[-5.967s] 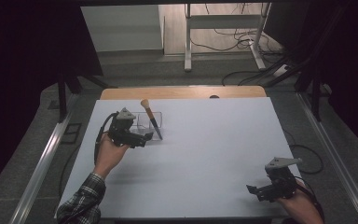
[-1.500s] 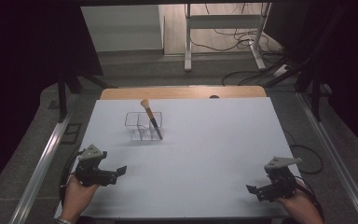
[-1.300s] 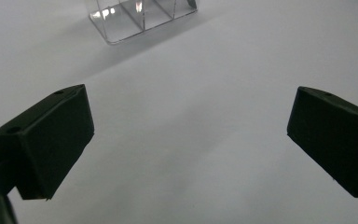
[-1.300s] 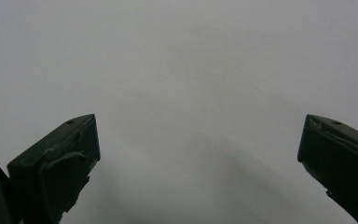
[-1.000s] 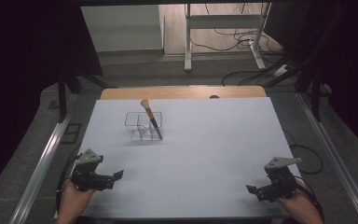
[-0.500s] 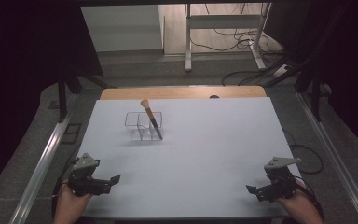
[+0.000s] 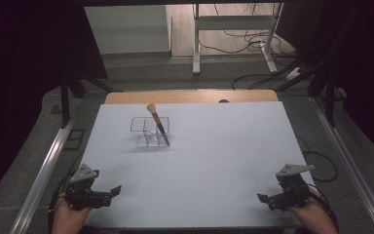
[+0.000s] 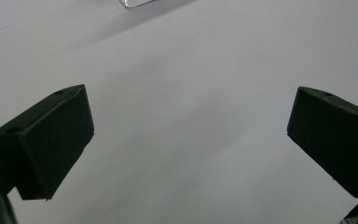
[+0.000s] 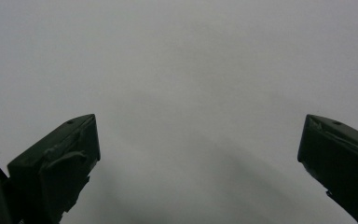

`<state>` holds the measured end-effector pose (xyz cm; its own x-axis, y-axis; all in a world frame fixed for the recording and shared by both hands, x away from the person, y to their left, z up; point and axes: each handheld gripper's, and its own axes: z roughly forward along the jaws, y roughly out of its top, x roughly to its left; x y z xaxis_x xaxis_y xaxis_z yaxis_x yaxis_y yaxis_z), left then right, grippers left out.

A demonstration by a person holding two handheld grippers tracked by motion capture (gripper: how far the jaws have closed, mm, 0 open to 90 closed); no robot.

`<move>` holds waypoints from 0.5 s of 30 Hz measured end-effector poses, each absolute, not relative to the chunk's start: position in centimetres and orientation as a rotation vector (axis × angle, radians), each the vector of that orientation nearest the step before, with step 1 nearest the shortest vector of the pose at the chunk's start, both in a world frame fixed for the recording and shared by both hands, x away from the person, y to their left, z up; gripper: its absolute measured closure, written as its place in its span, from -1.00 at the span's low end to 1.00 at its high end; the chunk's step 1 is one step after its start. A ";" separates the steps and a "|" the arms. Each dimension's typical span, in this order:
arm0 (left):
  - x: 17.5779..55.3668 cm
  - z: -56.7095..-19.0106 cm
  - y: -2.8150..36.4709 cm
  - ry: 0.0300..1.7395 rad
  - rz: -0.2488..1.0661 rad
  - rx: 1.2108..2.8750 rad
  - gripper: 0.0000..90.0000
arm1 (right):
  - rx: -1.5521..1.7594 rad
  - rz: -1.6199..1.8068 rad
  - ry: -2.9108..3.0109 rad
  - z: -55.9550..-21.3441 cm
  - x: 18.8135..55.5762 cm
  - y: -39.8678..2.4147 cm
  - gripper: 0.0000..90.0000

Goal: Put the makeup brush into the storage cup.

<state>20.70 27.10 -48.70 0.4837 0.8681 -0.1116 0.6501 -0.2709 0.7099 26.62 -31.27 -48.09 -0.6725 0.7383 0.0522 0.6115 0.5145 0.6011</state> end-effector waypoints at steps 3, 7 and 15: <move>20.7 -48.7 27.1 1.251 0.398 2.024 -0.98 | 1.151 0.884 2.546 -48.1 26.6 -31.3 -1.00; 20.6 -48.7 27.1 1.259 0.414 2.035 -0.98 | 1.153 0.880 2.549 -48.1 26.6 -31.3 -1.00; 20.5 -48.9 27.6 1.283 0.441 2.061 -0.97 | 1.151 0.880 2.553 -48.2 26.6 -31.3 -1.00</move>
